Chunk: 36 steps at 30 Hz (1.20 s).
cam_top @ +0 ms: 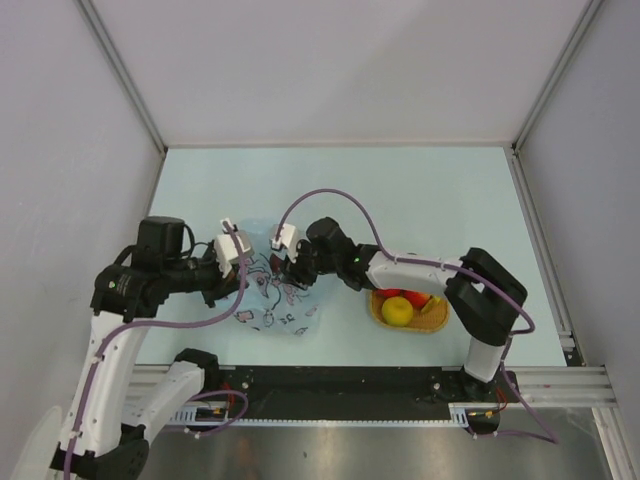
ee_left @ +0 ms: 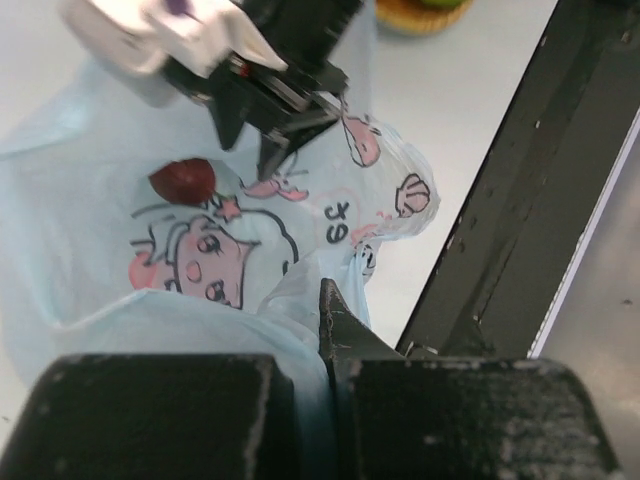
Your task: Take the fake fruits out of the plastic bag
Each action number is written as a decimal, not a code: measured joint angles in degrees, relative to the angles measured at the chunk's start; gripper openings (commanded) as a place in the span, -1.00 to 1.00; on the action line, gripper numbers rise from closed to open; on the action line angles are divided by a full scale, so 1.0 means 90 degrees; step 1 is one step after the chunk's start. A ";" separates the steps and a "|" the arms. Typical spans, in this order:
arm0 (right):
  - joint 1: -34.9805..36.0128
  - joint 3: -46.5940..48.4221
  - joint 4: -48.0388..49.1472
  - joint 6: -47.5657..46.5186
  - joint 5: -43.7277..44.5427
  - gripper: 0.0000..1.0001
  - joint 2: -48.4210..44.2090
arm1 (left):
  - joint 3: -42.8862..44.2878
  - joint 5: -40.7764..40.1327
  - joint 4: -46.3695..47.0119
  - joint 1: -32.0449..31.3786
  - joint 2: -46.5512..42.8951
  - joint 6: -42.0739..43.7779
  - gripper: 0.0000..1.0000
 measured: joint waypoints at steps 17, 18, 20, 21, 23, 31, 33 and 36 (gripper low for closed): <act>-0.0066 0.0986 0.0661 0.0483 0.0508 0.29 0.1071 | -0.0525 -0.0061 -0.0012 0.0000 0.0245 0.0228 -1.00; -0.0036 0.1100 0.0704 0.0483 0.0512 0.29 0.1134 | -0.0525 -0.0046 -0.0012 0.0000 0.0250 0.0231 -0.99; 0.0034 0.1341 0.0755 0.0481 0.0556 0.29 0.1309 | -0.0525 -0.0024 -0.0010 0.0000 0.0250 0.0228 -1.00; 0.0061 0.1457 0.0784 0.0481 0.0583 0.29 0.1418 | -0.0525 -0.0002 -0.0010 0.0000 0.0250 0.0226 -0.99; 0.0104 0.1627 0.0794 0.0474 0.0646 0.29 0.1639 | -0.0525 0.0051 -0.0010 0.0000 0.0250 0.0223 -1.00; 0.0112 0.2086 0.0731 0.0306 0.1345 0.60 0.2467 | -0.0488 0.0109 -0.0029 0.0000 0.0204 0.0221 -1.00; 0.0112 0.2132 0.0797 0.0187 0.1593 0.67 0.2545 | -0.0488 0.0126 -0.0049 0.0000 0.0177 0.0223 -1.00; 0.0112 0.2295 0.0797 0.0019 0.1974 0.77 0.2650 | -0.0488 0.0129 -0.0061 0.0000 0.0141 0.0236 -1.00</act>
